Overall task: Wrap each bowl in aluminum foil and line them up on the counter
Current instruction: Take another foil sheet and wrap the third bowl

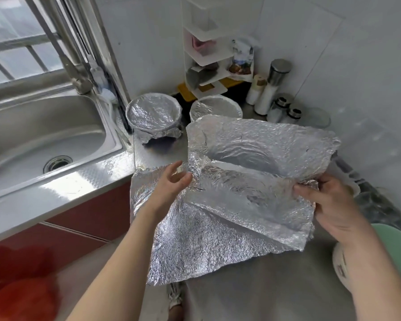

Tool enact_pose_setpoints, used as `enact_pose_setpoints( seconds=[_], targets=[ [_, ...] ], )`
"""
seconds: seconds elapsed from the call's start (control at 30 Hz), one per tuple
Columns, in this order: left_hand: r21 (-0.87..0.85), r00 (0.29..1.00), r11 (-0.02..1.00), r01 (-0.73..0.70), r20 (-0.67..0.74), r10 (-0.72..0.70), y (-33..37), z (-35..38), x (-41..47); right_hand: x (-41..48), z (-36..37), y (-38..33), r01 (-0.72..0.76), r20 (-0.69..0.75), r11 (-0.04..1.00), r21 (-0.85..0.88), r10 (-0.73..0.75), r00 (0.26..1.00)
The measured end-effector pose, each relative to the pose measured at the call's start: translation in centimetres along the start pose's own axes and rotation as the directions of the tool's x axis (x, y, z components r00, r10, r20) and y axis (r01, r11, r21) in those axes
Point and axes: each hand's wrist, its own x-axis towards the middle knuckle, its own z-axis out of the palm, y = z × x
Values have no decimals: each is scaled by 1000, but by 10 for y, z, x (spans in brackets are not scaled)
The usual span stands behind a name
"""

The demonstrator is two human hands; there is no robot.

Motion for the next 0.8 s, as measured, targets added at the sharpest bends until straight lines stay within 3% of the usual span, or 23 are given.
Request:
enact_pose_setpoints(
  seconds=[0.1,0.23,0.33,0.5,0.63,0.8],
  targets=[
    [75,1000,997,-23,4,23,4,-1,-17,-7,1,-4,-7,34,998,59,5,999],
    [120,982,989,-85,-156,103,-7,1,-34,-9,4,6,-4,-1,999,54,4,1000],
    [102,959,992,-78,-265,103,-17,8,-46,-9,9,19,-38,-58,999,-31,36,998],
    [270,884,960,-70,-429,185,-40,17,-53,-9,19,44,-88,-210,948,-306,23,978],
    [379,856,926,0,-479,196,-46,19,-55,2,18,64,-197,-176,880,-432,132,976],
    [436,871,894,108,-474,126,-52,19,-51,13,28,80,-199,-209,787,-583,92,974]
  ],
)
